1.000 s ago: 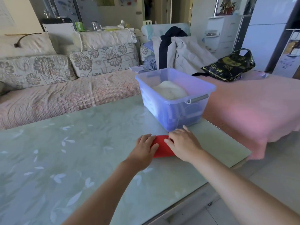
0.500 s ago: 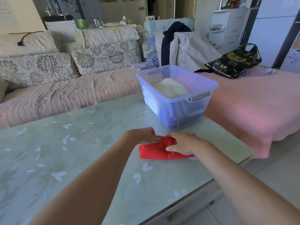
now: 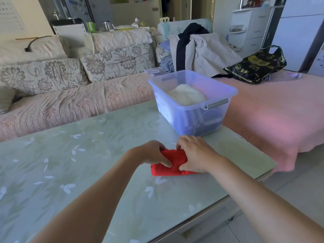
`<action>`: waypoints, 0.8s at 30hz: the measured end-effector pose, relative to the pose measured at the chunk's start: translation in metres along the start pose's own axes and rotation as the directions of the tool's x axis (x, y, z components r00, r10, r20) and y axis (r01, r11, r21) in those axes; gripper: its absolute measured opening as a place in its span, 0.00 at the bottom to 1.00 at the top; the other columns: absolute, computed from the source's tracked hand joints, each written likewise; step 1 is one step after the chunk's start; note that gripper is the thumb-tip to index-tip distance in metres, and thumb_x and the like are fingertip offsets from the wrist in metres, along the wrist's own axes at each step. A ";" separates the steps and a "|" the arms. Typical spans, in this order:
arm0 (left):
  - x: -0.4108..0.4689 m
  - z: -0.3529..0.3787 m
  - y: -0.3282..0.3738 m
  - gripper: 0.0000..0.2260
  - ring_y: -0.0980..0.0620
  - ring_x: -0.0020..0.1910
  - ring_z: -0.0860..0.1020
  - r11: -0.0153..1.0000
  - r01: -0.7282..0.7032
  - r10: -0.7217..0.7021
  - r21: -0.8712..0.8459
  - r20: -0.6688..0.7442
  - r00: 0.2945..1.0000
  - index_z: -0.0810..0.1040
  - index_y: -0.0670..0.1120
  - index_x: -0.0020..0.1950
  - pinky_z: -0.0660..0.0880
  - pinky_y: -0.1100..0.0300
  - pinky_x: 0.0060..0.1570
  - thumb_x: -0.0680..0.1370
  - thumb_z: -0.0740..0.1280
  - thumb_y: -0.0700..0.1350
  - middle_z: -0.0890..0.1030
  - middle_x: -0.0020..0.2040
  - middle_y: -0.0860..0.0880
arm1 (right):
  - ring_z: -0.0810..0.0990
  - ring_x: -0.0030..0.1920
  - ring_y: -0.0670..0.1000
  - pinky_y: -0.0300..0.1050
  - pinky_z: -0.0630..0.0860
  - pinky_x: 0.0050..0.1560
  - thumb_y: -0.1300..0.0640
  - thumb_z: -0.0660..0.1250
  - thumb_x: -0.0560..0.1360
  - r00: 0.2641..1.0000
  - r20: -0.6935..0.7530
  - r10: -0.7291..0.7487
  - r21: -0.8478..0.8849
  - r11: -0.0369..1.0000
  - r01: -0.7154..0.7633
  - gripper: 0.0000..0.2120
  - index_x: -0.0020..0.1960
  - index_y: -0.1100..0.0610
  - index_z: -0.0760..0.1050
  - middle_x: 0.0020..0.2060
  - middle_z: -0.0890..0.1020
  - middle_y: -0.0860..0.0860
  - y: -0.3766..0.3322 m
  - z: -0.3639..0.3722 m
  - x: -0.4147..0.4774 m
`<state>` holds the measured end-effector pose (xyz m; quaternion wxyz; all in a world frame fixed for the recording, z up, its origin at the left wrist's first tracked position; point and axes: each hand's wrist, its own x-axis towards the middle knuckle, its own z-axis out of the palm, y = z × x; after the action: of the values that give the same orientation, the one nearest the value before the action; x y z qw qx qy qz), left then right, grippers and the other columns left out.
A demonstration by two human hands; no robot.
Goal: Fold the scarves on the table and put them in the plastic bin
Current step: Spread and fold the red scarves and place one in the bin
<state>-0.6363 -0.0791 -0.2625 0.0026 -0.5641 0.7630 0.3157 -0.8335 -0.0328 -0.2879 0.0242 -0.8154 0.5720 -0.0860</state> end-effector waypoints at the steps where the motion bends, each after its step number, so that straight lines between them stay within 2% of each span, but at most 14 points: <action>1: -0.005 0.003 -0.001 0.23 0.55 0.54 0.76 0.997 -0.076 0.079 0.035 -0.100 0.992 0.81 0.53 0.56 0.76 0.60 0.49 0.63 0.79 0.54 0.76 0.56 0.54 | 0.71 0.65 0.52 0.51 0.67 0.64 0.40 0.75 0.62 1.000 -0.013 -0.010 0.017 1.000 0.010 0.36 0.65 0.47 0.67 0.63 0.71 0.47 0.000 0.002 0.000; 3: -0.011 0.012 -0.007 0.24 0.56 0.62 0.66 0.960 -0.247 0.273 0.130 -0.260 0.926 0.81 0.52 0.58 0.69 0.61 0.56 0.63 0.79 0.52 0.67 0.63 0.56 | 0.67 0.71 0.52 0.52 0.64 0.69 0.38 0.74 0.61 1.000 -0.008 -0.021 0.008 1.000 0.021 0.47 0.75 0.47 0.59 0.71 0.67 0.49 0.000 0.006 -0.002; 4: -0.014 0.018 -0.011 0.24 0.54 0.63 0.65 0.932 -0.316 0.356 0.175 -0.295 0.887 0.80 0.50 0.58 0.68 0.61 0.58 0.64 0.79 0.50 0.67 0.65 0.54 | 0.66 0.72 0.52 0.52 0.63 0.70 0.36 0.73 0.61 1.000 0.006 -0.026 -0.012 1.000 0.026 0.51 0.78 0.47 0.55 0.71 0.68 0.50 -0.001 0.007 -0.003; 5: -0.017 0.025 -0.016 0.23 0.51 0.63 0.69 0.905 -0.364 0.419 0.221 -0.312 0.852 0.80 0.48 0.58 0.69 0.60 0.58 0.65 0.78 0.49 0.72 0.63 0.52 | 0.68 0.71 0.53 0.52 0.63 0.70 0.34 0.71 0.61 0.999 0.026 -0.028 -0.033 0.999 0.029 0.52 0.79 0.47 0.52 0.69 0.70 0.50 -0.004 0.008 -0.004; 7: -0.022 0.040 -0.026 0.19 0.48 0.52 0.75 0.862 -0.397 0.493 0.315 -0.341 0.800 0.79 0.46 0.55 0.73 0.55 0.52 0.66 0.76 0.49 0.79 0.51 0.50 | 0.72 0.66 0.55 0.51 0.63 0.69 0.30 0.67 0.61 0.998 0.067 -0.015 -0.080 0.997 0.021 0.53 0.79 0.48 0.52 0.63 0.75 0.50 -0.011 0.010 -0.007; 9: -0.028 0.053 -0.036 0.20 0.49 0.47 0.74 0.840 -0.397 0.529 0.369 -0.398 0.749 0.77 0.47 0.55 0.74 0.53 0.50 0.67 0.73 0.54 0.79 0.47 0.51 | 0.73 0.63 0.55 0.51 0.65 0.67 0.29 0.64 0.60 0.993 0.118 -0.012 -0.108 0.994 0.024 0.48 0.75 0.48 0.59 0.60 0.75 0.50 -0.015 0.007 -0.008; 11: -0.032 0.060 -0.042 0.25 0.48 0.51 0.74 0.823 -0.389 0.551 0.415 -0.413 0.725 0.75 0.46 0.62 0.74 0.53 0.53 0.70 0.68 0.58 0.78 0.51 0.49 | 0.73 0.61 0.54 0.49 0.69 0.63 0.33 0.67 0.63 0.988 0.154 -0.009 -0.081 0.996 0.022 0.37 0.68 0.47 0.68 0.56 0.73 0.49 -0.015 0.001 -0.011; 13: -0.035 0.066 -0.045 0.29 0.45 0.54 0.75 0.811 -0.363 0.551 0.459 -0.392 0.737 0.72 0.45 0.67 0.75 0.50 0.55 0.72 0.61 0.60 0.75 0.55 0.47 | 0.72 0.61 0.53 0.49 0.70 0.62 0.39 0.70 0.68 0.982 0.190 -0.018 -0.058 0.998 0.029 0.30 0.67 0.47 0.69 0.57 0.72 0.48 -0.014 -0.003 -0.016; 16: -0.039 0.065 -0.040 0.27 0.44 0.54 0.75 0.791 -0.334 0.553 0.513 -0.366 0.748 0.71 0.46 0.68 0.75 0.49 0.57 0.73 0.57 0.58 0.73 0.59 0.46 | 0.75 0.61 0.54 0.50 0.70 0.60 0.44 0.69 0.75 0.983 0.182 0.006 -0.065 0.998 0.006 0.26 0.70 0.46 0.66 0.60 0.75 0.49 -0.013 -0.005 -0.022; 18: -0.040 0.060 -0.034 0.27 0.44 0.57 0.76 0.768 -0.332 0.569 0.548 -0.346 0.746 0.71 0.46 0.69 0.73 0.51 0.58 0.73 0.54 0.56 0.74 0.63 0.46 | 0.76 0.60 0.55 0.49 0.70 0.59 0.45 0.68 0.76 0.991 0.134 0.013 -0.082 0.997 -0.002 0.24 0.70 0.45 0.67 0.59 0.77 0.49 -0.012 -0.010 -0.024; 20: -0.040 0.052 -0.027 0.28 0.44 0.56 0.75 0.758 -0.355 0.585 0.547 -0.331 0.740 0.70 0.47 0.70 0.72 0.52 0.57 0.74 0.52 0.56 0.76 0.61 0.48 | 0.77 0.59 0.54 0.49 0.72 0.57 0.45 0.69 0.76 0.995 0.095 0.009 -0.090 0.996 -0.001 0.21 0.67 0.44 0.70 0.58 0.79 0.47 -0.010 -0.023 -0.024; 24: -0.041 0.017 -0.002 0.24 0.45 0.52 0.76 0.713 -0.383 0.668 0.588 -0.402 0.626 0.71 0.47 0.69 0.73 0.50 0.52 0.75 0.56 0.53 0.78 0.58 0.49 | 0.78 0.53 0.50 0.49 0.75 0.52 0.44 0.71 0.73 0.998 0.066 0.026 0.034 0.999 -0.028 0.16 0.59 0.44 0.74 0.49 0.80 0.42 0.003 -0.078 -0.022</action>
<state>-0.6258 -0.0359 -0.2618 -0.1997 -0.3592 0.9086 -0.0743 -0.8566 -0.0087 -0.2143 0.0580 -0.8093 0.5804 -0.0689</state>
